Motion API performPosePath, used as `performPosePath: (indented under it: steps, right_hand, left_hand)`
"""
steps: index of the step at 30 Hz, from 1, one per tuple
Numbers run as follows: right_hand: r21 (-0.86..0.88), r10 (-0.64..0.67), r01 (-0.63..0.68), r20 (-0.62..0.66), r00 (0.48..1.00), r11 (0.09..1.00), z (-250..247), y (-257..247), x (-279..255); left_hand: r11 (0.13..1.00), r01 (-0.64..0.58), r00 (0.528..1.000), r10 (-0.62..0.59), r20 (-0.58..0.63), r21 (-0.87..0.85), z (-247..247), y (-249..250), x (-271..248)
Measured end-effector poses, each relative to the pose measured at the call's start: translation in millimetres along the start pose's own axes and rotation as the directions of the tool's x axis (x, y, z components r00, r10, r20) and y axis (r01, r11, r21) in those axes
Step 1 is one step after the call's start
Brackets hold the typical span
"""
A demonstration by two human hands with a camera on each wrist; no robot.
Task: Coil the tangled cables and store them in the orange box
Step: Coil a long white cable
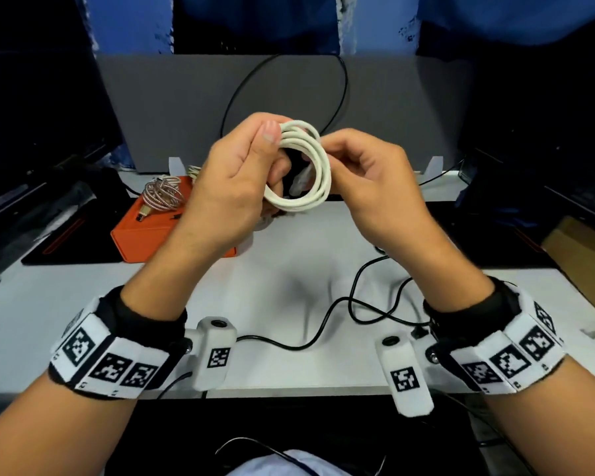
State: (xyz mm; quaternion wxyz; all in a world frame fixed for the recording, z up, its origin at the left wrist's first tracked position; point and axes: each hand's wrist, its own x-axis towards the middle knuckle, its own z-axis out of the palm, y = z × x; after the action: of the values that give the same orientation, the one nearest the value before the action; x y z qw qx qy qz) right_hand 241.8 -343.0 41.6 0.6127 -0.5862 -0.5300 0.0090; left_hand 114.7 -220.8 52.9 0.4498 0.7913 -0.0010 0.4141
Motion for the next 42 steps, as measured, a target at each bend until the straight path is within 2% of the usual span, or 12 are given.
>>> performPosePath:
  steps: [3, 7, 10, 14, 16, 19, 22, 30, 35, 37, 39, 42]
  right_hand:
    - [0.271, 0.138, -0.124, -0.033, 0.99, 0.955, 7, -5, -1]
    - [0.603, 0.325, -0.32, 0.104, 0.94, 0.731, 11, -11, -1]
    - [0.645, 0.337, -0.421, 0.258, 0.905, 0.638, 12, -17, -4]
    - [0.643, 0.339, -0.578, 0.469, 0.816, 0.502, 9, -21, -6]
    - [0.59, 0.334, -0.573, 0.47, 0.817, 0.569, 11, -22, -8]
    - [0.395, 0.342, -0.492, 0.392, 0.854, 0.776, 15, -19, -10]
    - [0.224, 0.342, -0.446, 0.383, 0.858, 0.867, 11, -12, -9]
    - [-0.205, 0.364, -0.303, 0.432, 0.825, 0.931, -6, -11, -5]
    - [-0.18, 0.339, -0.29, 0.408, 0.847, 0.94, -11, -5, 0]
    - [-0.153, 0.349, -0.315, 0.34, 0.873, 0.937, -10, 4, 3]
    - [-0.11, 0.361, -0.344, 0.298, 0.884, 0.932, -10, 13, 5]
    - [-0.057, 0.371, -0.369, 0.259, 0.892, 0.928, -11, 18, 8]
  left_hand:
    - [0.993, -0.055, 0.998, 0.057, -0.015, 0.106, 0, 1, -1]
    - [0.975, -0.094, 0.995, 0.101, -0.025, 0.203, 0, 3, -4]
    - [0.957, -0.117, 0.991, 0.129, -0.031, 0.264, -4, 7, -5]
    - [0.913, -0.154, 0.977, 0.197, -0.079, 0.377, -7, 9, -6]
    - [0.885, -0.162, 0.972, 0.218, -0.082, 0.437, -6, 7, -6]
    - [0.868, -0.154, 0.973, 0.217, -0.082, 0.471, -4, 2, -5]
    - [0.864, -0.138, 0.977, 0.2, -0.079, 0.484, -4, -2, -3]
    - [0.829, -0.142, 0.987, 0.16, 0.013, 0.541, -18, -9, 4]
    - [0.958, 0.037, 0.991, -0.072, 0.114, 0.283, -27, -8, 9]
    - [0.975, 0.16, 0.942, -0.197, 0.273, 0.152, -32, -11, 9]
    - [0.967, 0.238, 0.882, -0.253, 0.397, 0.088, -36, -17, 9]
    - [0.969, 0.231, 0.908, -0.249, 0.338, 0.092, -37, -29, 12]
